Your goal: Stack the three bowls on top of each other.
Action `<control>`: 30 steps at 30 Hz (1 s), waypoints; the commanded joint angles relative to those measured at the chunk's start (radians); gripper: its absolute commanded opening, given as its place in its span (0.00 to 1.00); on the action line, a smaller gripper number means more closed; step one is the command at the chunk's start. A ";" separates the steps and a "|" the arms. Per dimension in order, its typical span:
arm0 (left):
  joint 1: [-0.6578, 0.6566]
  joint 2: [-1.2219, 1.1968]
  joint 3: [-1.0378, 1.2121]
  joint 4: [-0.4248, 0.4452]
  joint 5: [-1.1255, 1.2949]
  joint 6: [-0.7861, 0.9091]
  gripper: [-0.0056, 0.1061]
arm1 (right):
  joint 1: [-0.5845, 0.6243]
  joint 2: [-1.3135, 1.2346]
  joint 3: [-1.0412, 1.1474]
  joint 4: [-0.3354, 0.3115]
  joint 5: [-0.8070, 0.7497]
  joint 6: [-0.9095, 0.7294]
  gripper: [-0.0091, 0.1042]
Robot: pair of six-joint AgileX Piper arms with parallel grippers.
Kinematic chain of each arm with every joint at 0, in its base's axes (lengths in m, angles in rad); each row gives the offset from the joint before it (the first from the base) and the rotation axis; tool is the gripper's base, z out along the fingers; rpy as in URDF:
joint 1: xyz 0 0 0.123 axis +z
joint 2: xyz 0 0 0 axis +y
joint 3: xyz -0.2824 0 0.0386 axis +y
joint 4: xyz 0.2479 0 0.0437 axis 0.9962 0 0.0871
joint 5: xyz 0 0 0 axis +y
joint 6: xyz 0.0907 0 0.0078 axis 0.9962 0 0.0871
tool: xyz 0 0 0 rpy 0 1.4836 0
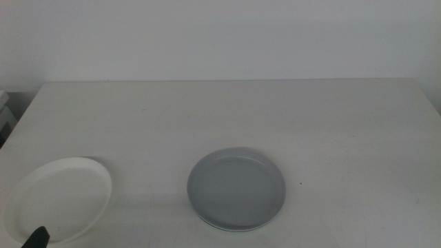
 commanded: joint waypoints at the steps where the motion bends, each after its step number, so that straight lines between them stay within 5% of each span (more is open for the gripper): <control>1: 0.008 0.005 -0.010 -0.006 -0.081 -0.009 0.91 | -0.007 0.012 -0.021 0.008 -0.060 -0.019 0.60; 9: 0.085 0.261 -0.246 -0.039 -0.022 -0.043 0.91 | -0.007 0.012 -0.021 0.007 -0.060 -0.019 0.60; 23: 0.092 0.812 -0.934 -0.025 0.457 -0.043 0.91 | -0.007 0.012 -0.021 0.008 -0.060 -0.019 0.60; 30: 0.092 0.943 -1.022 -0.025 0.482 -0.043 0.91 | -0.007 0.012 -0.021 0.009 -0.060 -0.019 0.60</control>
